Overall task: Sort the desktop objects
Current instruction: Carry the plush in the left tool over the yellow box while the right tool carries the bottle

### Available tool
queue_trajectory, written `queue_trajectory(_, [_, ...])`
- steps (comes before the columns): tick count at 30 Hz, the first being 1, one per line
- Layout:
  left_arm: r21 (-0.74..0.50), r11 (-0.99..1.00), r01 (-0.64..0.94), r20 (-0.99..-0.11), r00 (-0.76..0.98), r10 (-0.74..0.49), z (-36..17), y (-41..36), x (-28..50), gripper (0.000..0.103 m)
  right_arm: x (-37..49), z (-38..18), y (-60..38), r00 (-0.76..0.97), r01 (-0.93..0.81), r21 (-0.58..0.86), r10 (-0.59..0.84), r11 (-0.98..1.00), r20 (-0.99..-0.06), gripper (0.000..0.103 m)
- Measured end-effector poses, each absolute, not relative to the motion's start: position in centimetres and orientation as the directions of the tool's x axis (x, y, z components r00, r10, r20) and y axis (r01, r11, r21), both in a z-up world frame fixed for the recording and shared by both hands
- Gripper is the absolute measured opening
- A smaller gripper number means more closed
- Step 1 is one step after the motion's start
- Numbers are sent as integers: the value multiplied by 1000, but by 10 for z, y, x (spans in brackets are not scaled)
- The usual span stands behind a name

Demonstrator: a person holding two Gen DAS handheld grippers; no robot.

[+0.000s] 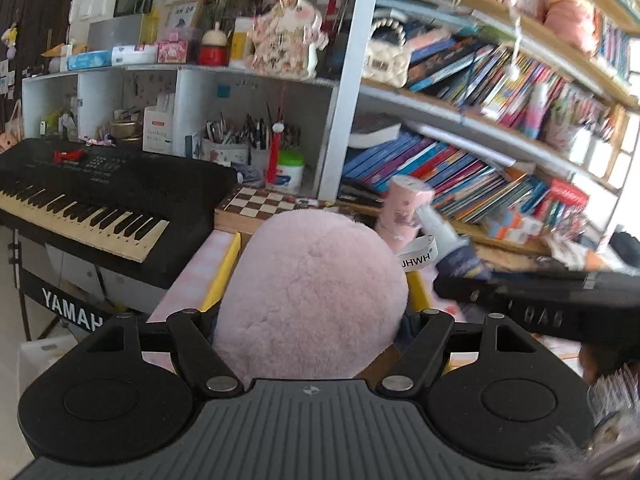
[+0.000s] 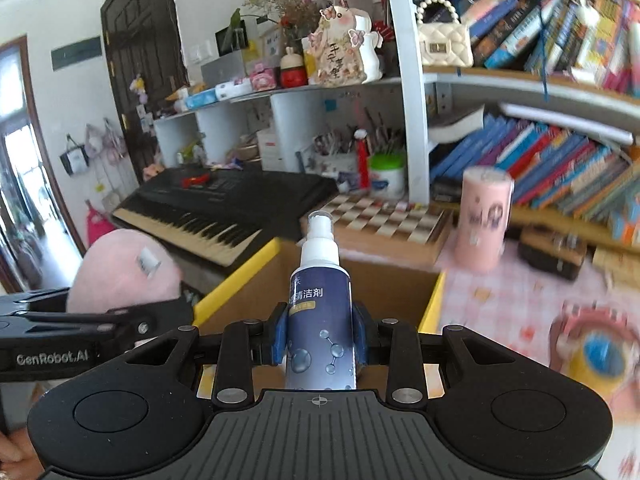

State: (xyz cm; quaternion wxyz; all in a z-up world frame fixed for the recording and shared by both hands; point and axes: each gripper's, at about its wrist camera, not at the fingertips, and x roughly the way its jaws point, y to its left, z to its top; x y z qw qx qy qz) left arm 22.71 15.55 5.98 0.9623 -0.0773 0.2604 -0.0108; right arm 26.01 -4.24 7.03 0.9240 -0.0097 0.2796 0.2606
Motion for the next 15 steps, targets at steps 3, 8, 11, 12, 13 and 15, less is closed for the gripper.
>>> queue_trajectory(3, [-105,994,-24,-554,832,-39,43,151,263,72,293,65,-33,706,-510,62,458,858,-539,32])
queue_trajectory(8, [-53,999,1,-652,758,-35,5,137,301,72,337,46,1,655,-606,-60,454,793,-604,32])
queue_trajectory(11, [-16,1000,10,-703,711,-18,-16,129,316,73,355,26,27,595,-674,-113,446,730,-669,32])
queue_trajectory(12, [-1,1000,13,-715,699,-10,-22,127,320,73,360,19,36,572,-694,-124,440,709,-692,32])
queue_trajectory(13, [10,1000,16,-725,689,-4,-27,125,322,73,364,11,44,548,-716,-138,428,684,-718,32])
queue_trajectory(15, [37,999,6,-758,652,24,-37,123,329,74,371,-4,58,508,-757,-171,405,631,-760,32])
